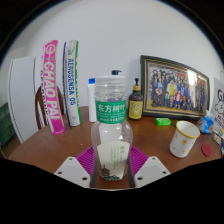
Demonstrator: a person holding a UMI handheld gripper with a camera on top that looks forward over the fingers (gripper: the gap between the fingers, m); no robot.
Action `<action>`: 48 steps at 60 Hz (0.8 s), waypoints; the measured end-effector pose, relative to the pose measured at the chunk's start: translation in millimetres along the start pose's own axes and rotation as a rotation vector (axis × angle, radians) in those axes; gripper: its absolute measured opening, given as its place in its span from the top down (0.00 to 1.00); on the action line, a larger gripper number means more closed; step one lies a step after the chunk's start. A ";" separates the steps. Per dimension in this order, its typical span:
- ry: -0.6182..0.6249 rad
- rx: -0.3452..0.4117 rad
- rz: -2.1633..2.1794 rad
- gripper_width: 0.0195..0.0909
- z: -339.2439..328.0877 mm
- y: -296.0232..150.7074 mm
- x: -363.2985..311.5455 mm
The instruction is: Pour water
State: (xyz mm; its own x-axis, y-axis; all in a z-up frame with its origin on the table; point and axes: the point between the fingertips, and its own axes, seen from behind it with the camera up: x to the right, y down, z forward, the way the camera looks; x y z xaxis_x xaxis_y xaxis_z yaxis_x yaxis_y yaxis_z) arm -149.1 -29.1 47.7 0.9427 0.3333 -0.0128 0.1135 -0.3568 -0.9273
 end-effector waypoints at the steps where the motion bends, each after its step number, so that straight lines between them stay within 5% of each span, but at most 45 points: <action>1: 0.003 -0.001 -0.003 0.68 0.0 -1.6 0.7; 15: 0.011 0.052 0.211 0.68 1.0 -63.0 14.4; 30: -0.187 0.170 0.967 0.68 6.1 -144.1 39.9; 48: -0.383 0.257 1.715 0.68 20.5 -164.1 95.9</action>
State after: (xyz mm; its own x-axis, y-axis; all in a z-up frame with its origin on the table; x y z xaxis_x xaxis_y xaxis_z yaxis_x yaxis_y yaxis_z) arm -83.8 79.4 190.9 -0.1839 -0.0528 -0.9815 -0.9093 -0.3700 0.1902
